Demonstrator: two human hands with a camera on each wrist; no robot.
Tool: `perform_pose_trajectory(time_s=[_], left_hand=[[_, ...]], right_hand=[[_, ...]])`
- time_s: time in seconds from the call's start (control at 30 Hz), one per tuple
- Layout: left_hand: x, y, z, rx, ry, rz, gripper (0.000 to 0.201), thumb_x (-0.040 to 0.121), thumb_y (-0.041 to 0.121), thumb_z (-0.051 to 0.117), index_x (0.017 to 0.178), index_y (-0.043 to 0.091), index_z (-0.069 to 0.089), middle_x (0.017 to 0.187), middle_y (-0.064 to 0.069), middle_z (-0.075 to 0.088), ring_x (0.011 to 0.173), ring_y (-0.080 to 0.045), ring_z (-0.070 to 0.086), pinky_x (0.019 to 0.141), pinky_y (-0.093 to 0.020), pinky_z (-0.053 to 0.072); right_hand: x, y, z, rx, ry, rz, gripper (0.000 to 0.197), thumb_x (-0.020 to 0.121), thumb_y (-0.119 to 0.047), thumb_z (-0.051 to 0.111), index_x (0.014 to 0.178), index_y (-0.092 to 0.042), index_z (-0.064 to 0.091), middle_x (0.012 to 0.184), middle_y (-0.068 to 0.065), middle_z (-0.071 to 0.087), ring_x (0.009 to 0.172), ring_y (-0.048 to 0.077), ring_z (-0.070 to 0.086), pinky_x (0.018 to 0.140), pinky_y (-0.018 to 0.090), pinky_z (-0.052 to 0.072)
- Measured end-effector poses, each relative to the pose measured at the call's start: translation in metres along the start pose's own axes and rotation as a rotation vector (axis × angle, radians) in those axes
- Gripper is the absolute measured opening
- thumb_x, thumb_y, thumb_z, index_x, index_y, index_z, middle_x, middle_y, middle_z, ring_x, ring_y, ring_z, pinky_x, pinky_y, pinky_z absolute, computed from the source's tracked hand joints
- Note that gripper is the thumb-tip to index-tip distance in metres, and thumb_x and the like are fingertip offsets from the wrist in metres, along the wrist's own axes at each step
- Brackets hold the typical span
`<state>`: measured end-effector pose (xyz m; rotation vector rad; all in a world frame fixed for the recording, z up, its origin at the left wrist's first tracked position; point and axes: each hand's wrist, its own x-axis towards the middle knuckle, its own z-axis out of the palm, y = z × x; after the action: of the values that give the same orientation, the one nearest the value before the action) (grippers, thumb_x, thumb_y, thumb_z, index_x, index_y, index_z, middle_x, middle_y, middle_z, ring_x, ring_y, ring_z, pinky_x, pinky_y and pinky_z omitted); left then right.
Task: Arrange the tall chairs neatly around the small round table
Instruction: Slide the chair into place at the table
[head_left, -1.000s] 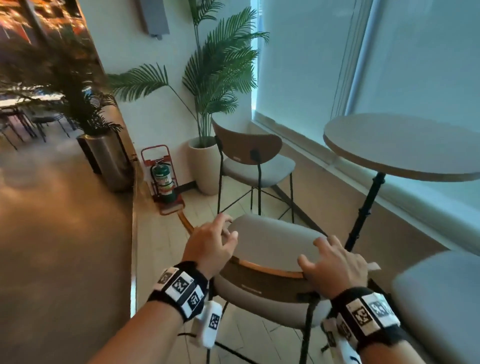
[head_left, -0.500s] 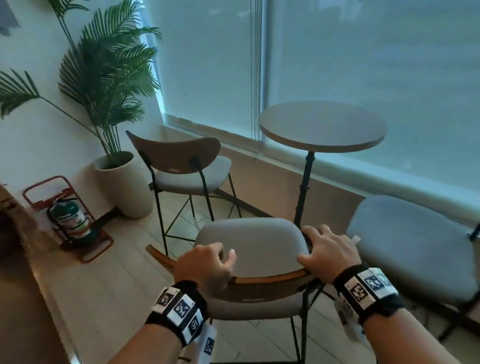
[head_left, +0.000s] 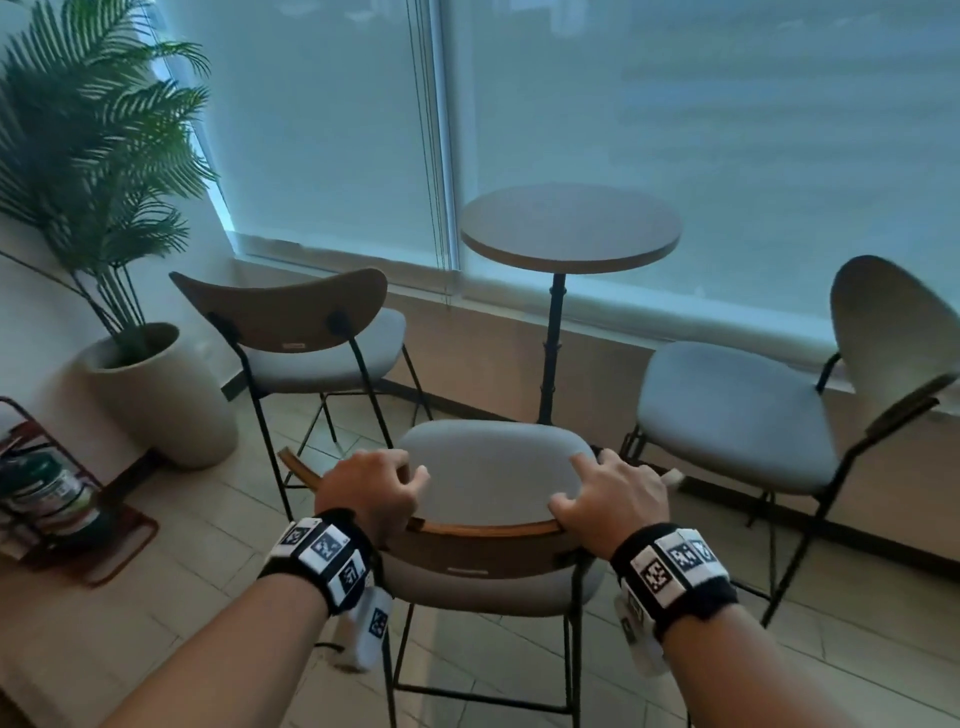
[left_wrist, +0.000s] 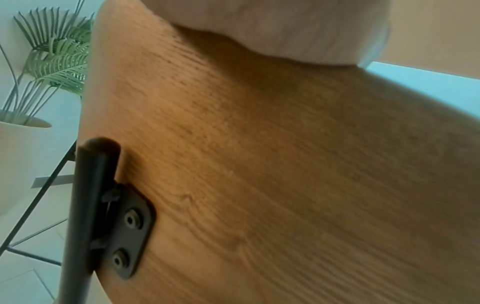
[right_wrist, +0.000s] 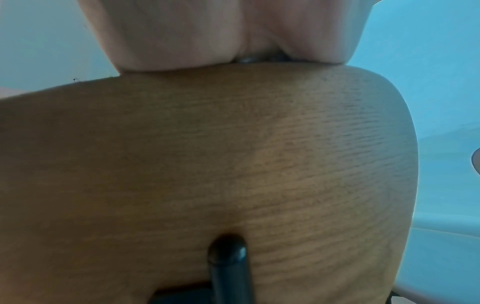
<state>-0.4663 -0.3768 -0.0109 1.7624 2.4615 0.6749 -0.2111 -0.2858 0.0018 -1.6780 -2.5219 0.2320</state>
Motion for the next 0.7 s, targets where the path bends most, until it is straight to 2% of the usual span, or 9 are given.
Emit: perform_pose_trajectory(time_s=[0.17,0.27,0.37,0.47,0.7], left_hand=[[0.012,-0.009,-0.009,0.031,-0.011,0.035,0.037,0.091,0.044,0.052,0.063,0.022,0.058,0.057,-0.001,0.059,0.053,-0.018,0.057,0.048,-0.028,0.044],[0.017,-0.019,-0.011,0.026,-0.005,0.067,0.037,0.091,0.044,0.053,0.062,0.022,0.058,0.055,0.0,0.058,0.051,-0.017,0.056,0.05,-0.029,0.047],[0.023,-0.031,-0.013,0.016,-0.014,0.11,0.037,0.091,0.046,0.052,0.063,0.023,0.059,0.056,0.002,0.059,0.051,-0.015,0.057,0.052,-0.032,0.052],[0.034,-0.046,-0.019,0.012,-0.037,0.138,0.037,0.09,0.047,0.051,0.063,0.023,0.058,0.056,0.001,0.059,0.052,-0.015,0.058,0.053,-0.032,0.052],[0.058,-0.077,-0.023,-0.017,-0.081,0.241,0.038,0.09,0.05,0.048,0.065,0.023,0.058,0.055,0.002,0.058,0.051,-0.014,0.057,0.052,-0.029,0.05]], right_hand=[[-0.007,-0.018,-0.001,-0.008,0.016,0.017,0.043,0.084,-0.052,0.043,0.109,-0.02,0.058,0.088,0.001,0.047,0.076,0.021,0.046,0.071,0.036,0.032],[-0.011,-0.029,0.002,-0.016,0.02,0.049,0.044,0.084,-0.051,0.043,0.111,-0.02,0.059,0.09,0.002,0.047,0.077,0.021,0.046,0.072,0.037,0.033],[-0.013,-0.041,0.006,-0.024,0.037,0.082,0.045,0.083,-0.051,0.04,0.108,-0.02,0.06,0.092,0.002,0.052,0.078,0.022,0.05,0.073,0.038,0.035],[-0.01,-0.059,0.011,-0.015,0.044,0.121,0.043,0.082,-0.051,0.04,0.106,-0.02,0.06,0.096,0.003,0.055,0.081,0.023,0.052,0.077,0.039,0.036],[-0.003,-0.093,0.015,0.001,0.03,0.247,0.044,0.083,-0.05,0.046,0.113,-0.021,0.06,0.09,0.0,0.05,0.086,0.023,0.057,0.084,0.041,0.047]])
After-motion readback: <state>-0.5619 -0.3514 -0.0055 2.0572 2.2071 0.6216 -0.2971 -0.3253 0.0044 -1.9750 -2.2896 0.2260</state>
